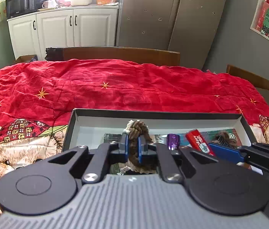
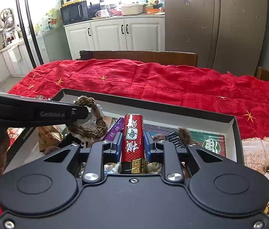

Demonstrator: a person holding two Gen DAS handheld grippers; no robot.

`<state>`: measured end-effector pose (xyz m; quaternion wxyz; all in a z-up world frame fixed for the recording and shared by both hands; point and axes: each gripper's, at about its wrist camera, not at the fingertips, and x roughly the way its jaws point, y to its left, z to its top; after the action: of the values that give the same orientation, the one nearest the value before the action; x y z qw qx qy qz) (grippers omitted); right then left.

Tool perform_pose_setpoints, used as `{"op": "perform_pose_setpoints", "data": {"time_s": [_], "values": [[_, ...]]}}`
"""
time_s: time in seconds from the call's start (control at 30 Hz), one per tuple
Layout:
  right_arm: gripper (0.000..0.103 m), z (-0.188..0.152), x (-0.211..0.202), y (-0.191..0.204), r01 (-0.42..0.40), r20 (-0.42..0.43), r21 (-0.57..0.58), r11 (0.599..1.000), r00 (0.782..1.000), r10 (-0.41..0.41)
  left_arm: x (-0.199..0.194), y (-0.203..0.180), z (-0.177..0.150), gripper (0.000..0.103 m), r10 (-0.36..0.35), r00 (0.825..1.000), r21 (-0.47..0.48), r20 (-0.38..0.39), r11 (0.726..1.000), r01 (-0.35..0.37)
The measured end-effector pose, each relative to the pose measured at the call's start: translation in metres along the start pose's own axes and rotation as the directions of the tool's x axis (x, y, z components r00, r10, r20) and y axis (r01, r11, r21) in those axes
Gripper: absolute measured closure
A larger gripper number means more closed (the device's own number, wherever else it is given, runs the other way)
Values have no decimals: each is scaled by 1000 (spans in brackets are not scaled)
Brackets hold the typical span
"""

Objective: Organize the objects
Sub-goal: 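Carry the brown bracelet and red packet with both tools over the box, then open the left tool to drop the bracelet while the right tool releases the red packet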

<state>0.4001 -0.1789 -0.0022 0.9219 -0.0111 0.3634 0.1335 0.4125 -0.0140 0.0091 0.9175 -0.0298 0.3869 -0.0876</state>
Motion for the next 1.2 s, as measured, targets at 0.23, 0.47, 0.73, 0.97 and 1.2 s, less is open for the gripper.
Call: {"op": "perform_pose_setpoints", "data": {"time_s": [0.23,0.47,0.73,0.97,1.2], "values": [[80,3,10,0,12,-24,-6,1000,1000,-12,6,1,-1,90,13,1000,5,-16,1000,-13],[80,3,13,2,8,-37,-13,1000,999,-9,11,4,-4,89,24,999,2,-34,1000,-24],[80,2,14,5,4,-41,-12,1000,999,-5,11,3,-5,74,32,999,8,-33,999,-32],[79,2,14,3,8,-41,-13,1000,999,-9,9,4,-4,64,30,999,0,-28,1000,-30],[72,5,4,4,10,-11,-18,1000,1000,-10,2,5,-3,48,34,999,-3,-7,999,-34]]}}
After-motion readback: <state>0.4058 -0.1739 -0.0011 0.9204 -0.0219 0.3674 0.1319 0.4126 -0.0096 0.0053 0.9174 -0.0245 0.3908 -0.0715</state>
